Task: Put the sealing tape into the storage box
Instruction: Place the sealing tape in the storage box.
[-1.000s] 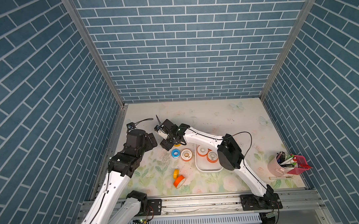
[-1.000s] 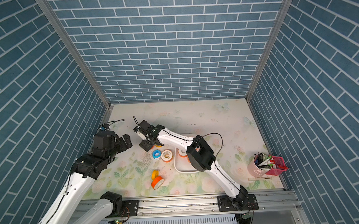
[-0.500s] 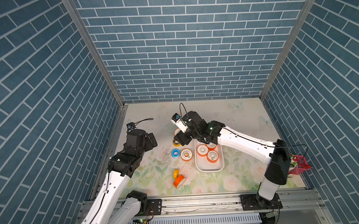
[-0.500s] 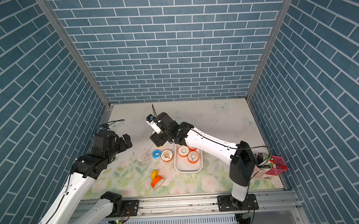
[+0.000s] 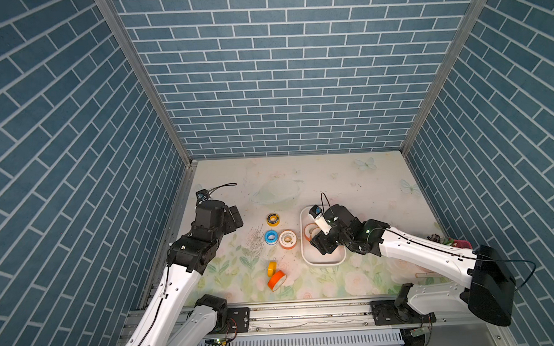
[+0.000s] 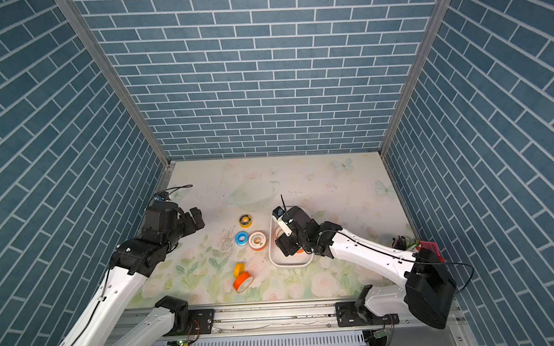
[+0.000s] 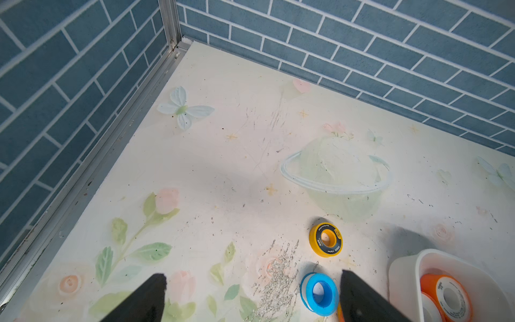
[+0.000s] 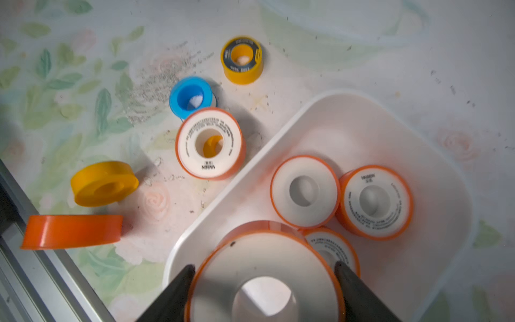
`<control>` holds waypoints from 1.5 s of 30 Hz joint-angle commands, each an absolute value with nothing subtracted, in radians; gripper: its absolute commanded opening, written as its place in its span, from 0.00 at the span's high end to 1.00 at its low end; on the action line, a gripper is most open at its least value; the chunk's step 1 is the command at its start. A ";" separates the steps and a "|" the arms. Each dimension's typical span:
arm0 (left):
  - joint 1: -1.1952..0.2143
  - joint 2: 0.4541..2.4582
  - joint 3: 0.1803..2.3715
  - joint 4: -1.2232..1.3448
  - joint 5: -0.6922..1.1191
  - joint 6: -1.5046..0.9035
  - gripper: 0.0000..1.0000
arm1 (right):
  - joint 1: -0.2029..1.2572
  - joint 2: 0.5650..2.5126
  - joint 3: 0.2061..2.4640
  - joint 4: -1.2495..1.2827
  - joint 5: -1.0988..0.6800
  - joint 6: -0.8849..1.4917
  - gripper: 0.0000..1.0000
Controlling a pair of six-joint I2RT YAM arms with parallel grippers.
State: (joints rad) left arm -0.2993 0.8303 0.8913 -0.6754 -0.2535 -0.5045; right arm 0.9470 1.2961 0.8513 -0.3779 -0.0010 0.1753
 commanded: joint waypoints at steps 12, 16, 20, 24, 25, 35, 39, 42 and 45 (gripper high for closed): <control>-0.293 0.830 0.882 -0.671 -0.258 -0.500 0.00 | 0.947 1.408 0.808 -0.253 -0.126 0.042 0.49; -0.293 0.832 0.881 -0.672 -0.257 -0.501 0.00 | 0.947 1.417 0.800 -0.239 -0.126 0.041 0.49; -0.292 0.831 0.881 -0.670 -0.257 -0.502 0.00 | 0.947 1.443 0.795 -0.233 -0.132 0.042 0.49; -0.293 0.839 0.882 -0.675 -0.262 -0.505 0.00 | 0.948 1.479 0.798 -0.234 -0.123 0.043 0.49; -0.293 0.839 0.882 -0.675 -0.261 -0.505 0.00 | 0.948 1.485 0.797 -0.231 -0.120 0.044 0.49; -0.293 0.832 0.879 -0.670 -0.256 -0.502 0.00 | 0.950 1.503 0.792 -0.219 -0.118 0.049 0.39; -0.293 0.832 0.879 -0.670 -0.257 -0.503 0.00 | 0.951 1.501 0.792 -0.211 -0.108 0.051 0.30; -0.293 0.836 0.879 -0.670 -0.256 -0.503 0.00 | 0.951 1.503 0.791 -0.212 -0.102 0.054 0.25; -0.293 0.837 0.880 -0.670 -0.256 -0.502 0.00 | 0.950 1.501 0.792 -0.213 -0.091 0.058 0.22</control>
State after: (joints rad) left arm -0.2993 0.8375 0.8913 -0.6754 -0.2531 -0.5045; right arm 0.9470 1.5017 0.8021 -0.2234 -0.1089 0.0700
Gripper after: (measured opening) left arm 0.999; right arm 0.777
